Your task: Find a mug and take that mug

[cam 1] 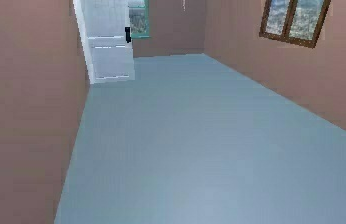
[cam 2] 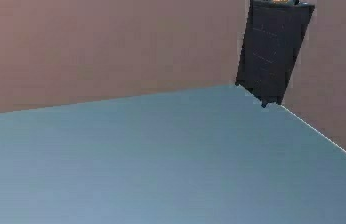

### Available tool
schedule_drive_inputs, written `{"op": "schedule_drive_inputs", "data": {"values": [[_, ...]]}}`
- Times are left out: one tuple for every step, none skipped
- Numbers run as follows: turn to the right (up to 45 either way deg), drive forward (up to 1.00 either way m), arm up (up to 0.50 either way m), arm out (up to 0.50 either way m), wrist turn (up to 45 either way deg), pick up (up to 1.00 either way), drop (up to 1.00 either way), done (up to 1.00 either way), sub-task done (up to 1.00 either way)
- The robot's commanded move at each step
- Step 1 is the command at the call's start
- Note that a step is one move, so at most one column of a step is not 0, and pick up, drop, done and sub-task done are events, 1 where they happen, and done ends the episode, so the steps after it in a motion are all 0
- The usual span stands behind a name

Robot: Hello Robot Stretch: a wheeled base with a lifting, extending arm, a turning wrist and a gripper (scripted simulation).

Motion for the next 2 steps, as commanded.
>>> {"op": "schedule_drive_inputs", "data": {"values": [[0.0,1.0,0.0,0.0,0.0,0.0,0.0,0.0,0.0],[-3.0,0.0,0.0,0.0,0.0,0.0,0.0,0.0,0.0]]}}
